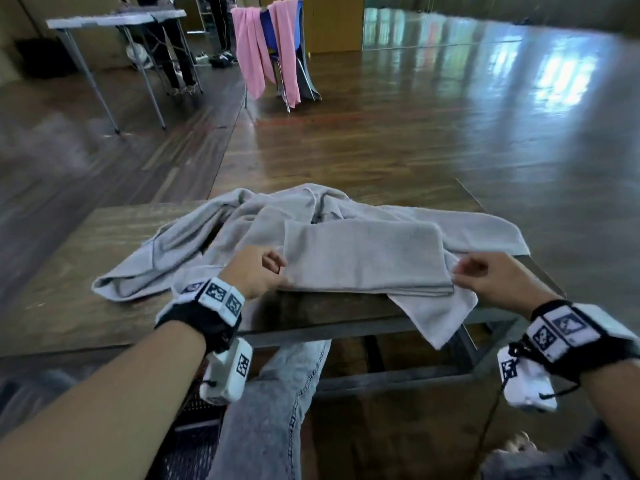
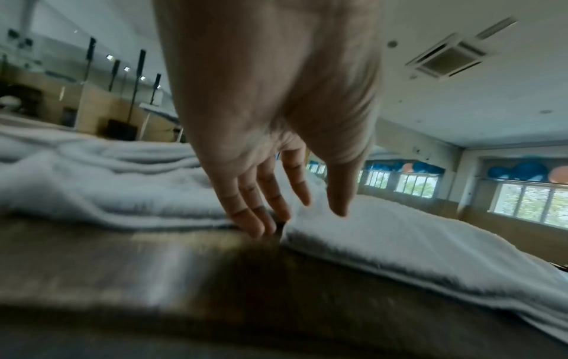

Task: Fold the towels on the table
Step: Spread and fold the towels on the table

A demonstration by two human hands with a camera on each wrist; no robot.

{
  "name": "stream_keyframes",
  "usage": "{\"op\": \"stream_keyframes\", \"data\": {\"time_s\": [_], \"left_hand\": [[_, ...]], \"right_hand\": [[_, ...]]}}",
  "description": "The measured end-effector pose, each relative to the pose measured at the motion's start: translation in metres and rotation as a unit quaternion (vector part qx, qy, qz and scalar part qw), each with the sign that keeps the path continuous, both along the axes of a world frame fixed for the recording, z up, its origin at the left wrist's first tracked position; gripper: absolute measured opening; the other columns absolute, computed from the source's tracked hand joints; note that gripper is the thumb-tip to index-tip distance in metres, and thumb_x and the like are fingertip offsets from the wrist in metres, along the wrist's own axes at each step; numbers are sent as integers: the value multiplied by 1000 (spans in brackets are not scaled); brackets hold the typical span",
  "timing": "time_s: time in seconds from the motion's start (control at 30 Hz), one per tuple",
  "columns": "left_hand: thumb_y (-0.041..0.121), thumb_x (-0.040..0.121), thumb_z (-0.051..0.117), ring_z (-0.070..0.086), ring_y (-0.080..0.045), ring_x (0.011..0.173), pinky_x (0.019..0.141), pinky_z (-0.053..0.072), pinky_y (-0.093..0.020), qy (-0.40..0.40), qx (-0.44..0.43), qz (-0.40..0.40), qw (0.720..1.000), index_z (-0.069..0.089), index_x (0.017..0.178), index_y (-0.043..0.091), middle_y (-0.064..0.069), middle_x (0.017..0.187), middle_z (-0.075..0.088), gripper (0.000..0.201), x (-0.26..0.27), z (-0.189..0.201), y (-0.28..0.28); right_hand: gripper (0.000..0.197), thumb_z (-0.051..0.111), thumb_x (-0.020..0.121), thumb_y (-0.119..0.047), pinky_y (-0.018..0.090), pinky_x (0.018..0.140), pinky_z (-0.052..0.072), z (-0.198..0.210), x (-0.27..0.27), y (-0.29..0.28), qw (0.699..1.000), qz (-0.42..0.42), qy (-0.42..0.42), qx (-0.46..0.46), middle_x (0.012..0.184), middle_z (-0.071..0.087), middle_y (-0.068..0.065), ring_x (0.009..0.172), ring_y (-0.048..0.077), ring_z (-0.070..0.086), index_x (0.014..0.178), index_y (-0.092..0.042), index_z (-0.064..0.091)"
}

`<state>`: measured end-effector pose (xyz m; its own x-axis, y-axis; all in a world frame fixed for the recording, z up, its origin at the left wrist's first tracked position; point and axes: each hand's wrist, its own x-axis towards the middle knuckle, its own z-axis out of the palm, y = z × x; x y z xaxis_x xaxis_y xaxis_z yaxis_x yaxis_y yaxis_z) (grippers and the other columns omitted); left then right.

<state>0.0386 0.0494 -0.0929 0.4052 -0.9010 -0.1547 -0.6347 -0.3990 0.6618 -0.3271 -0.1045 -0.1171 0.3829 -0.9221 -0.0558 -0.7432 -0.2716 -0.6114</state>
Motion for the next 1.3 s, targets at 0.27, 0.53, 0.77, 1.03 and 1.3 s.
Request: {"op": "stream_keyframes", "data": {"time_s": [0.27,0.53,0.77,1.03,1.3], "left_hand": [[39,83,73,51,-16,56,57,38,-31,-39,25,143,989,61,65,11,-3,62,57,36,-20,-32,-9],[29,81,72,54,-20,52,49,36,-25,-77,-26,181,980,67,60,3,-5,54,61,34,-11,-32,-18],[21,78,71,61,-30,56,63,57,-48,-56,-22,191,980,57,57,8,-12,58,59,29,-8,-30,-18],[18,79,65,53,-20,78,63,43,-31,-144,-102,139,974,54,84,14,-4,89,58,13,-15,-37,-33],[34,93,50,28,-29,141,113,31,-44,-256,-160,-109,947,46,127,19,-9,150,30,38,-77,-46,-88]], "right_hand": [[28,70,89,-40,38,72,48,-28,19,11,994,-88,45,-37,78,66,3,79,20,60,75,-16,63],[22,68,84,-36,38,68,53,-5,27,14,987,-131,81,-40,86,64,5,73,24,63,70,-20,61],[22,66,82,-31,44,74,57,16,26,22,985,-101,140,-21,79,67,5,71,25,65,67,-16,62],[27,63,78,-37,37,73,46,5,50,31,964,-76,197,-165,100,56,0,91,24,56,93,-17,52],[47,56,91,-34,40,109,36,-15,123,26,970,123,29,-207,149,37,-3,134,19,36,135,-22,43]]}}
